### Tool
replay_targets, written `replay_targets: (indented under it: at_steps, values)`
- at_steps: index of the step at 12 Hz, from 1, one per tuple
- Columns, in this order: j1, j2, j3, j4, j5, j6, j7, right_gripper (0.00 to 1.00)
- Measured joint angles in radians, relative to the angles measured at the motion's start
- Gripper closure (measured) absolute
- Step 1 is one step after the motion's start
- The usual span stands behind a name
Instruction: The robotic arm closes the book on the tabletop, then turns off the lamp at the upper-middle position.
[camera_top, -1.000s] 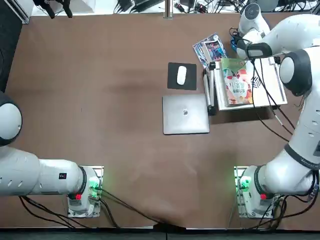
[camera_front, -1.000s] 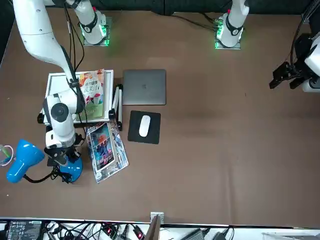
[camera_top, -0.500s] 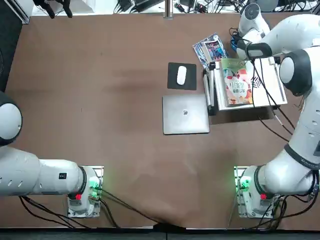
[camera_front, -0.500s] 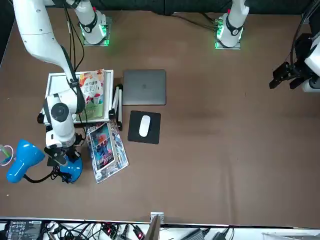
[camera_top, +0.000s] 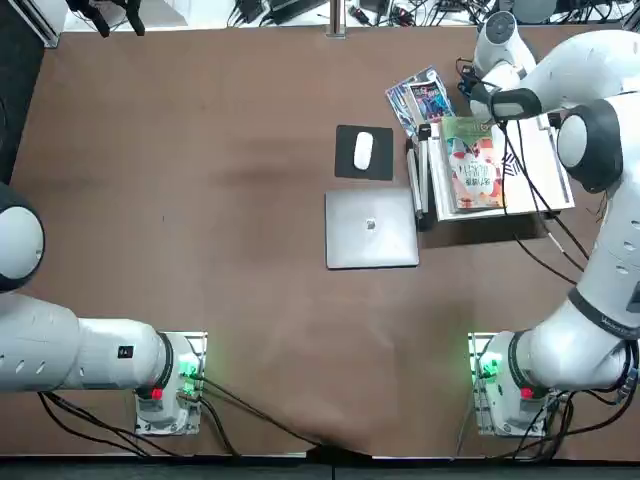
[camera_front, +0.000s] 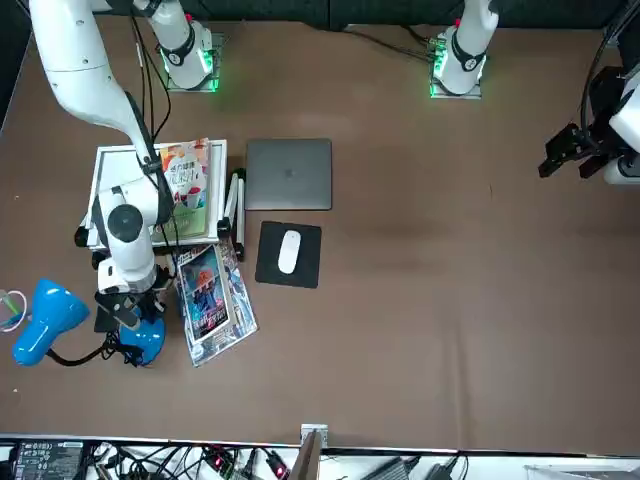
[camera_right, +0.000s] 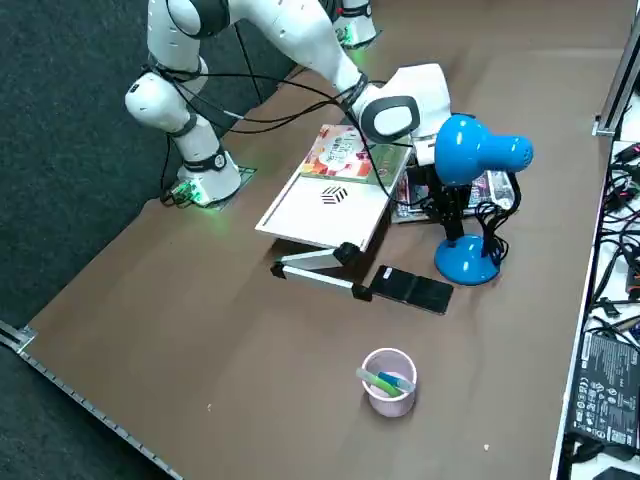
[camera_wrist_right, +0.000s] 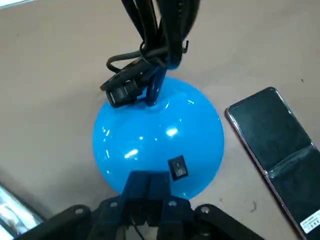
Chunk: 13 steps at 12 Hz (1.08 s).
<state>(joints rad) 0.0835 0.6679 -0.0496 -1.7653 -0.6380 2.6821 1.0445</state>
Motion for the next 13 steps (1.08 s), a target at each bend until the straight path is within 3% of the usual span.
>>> replay_targets:
  at_steps: [13]
  values:
    - [0.002,-0.007,0.001,0.000,0.000,-0.020,0.004,0.99]
